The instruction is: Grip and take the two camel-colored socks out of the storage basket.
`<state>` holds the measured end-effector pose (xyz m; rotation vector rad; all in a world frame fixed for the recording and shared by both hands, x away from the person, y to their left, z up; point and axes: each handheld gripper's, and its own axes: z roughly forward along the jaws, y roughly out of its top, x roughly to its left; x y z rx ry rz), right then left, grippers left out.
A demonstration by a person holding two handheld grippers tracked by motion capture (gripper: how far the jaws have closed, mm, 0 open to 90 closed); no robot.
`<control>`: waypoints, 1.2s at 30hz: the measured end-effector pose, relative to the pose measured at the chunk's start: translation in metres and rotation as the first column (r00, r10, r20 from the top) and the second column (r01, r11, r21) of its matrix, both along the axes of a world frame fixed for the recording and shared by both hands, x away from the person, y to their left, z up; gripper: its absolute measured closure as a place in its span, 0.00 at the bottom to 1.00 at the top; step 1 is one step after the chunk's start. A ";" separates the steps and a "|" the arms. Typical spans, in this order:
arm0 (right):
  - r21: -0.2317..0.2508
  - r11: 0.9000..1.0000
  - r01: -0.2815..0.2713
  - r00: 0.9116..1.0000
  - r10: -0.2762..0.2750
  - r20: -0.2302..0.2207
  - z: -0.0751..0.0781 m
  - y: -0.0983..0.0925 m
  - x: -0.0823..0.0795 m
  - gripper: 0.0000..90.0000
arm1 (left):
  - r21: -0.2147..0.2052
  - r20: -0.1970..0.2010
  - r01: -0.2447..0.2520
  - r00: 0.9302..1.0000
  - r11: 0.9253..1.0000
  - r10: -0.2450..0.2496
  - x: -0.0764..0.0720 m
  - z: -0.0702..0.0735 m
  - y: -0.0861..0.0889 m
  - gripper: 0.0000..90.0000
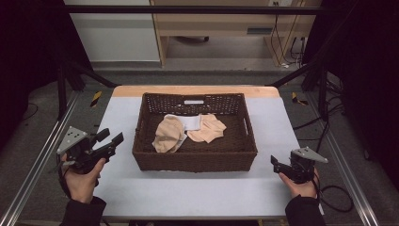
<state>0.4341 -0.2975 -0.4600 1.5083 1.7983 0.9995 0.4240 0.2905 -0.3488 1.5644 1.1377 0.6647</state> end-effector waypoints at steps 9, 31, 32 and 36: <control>0.002 1.000 -0.008 1.000 0.008 0.001 0.000 0.001 0.000 0.24 | -0.006 0.015 0.030 0.999 1.000 -0.030 0.016 0.013 -0.024 0.45; 0.004 1.000 -0.002 1.000 0.002 0.008 0.002 -0.002 0.000 0.27 | 0.083 -0.008 0.069 0.998 0.994 -0.068 0.066 0.024 -0.079 0.48; 0.006 1.000 -0.002 1.000 0.002 0.006 0.001 -0.002 0.000 0.27 | 0.090 -0.009 0.068 0.998 0.994 -0.068 0.068 0.024 -0.081 0.48; 0.007 1.000 -0.004 1.000 0.004 0.004 0.001 -0.002 0.001 0.27 | 0.104 -0.009 0.066 0.998 0.992 -0.066 0.078 0.027 -0.089 0.48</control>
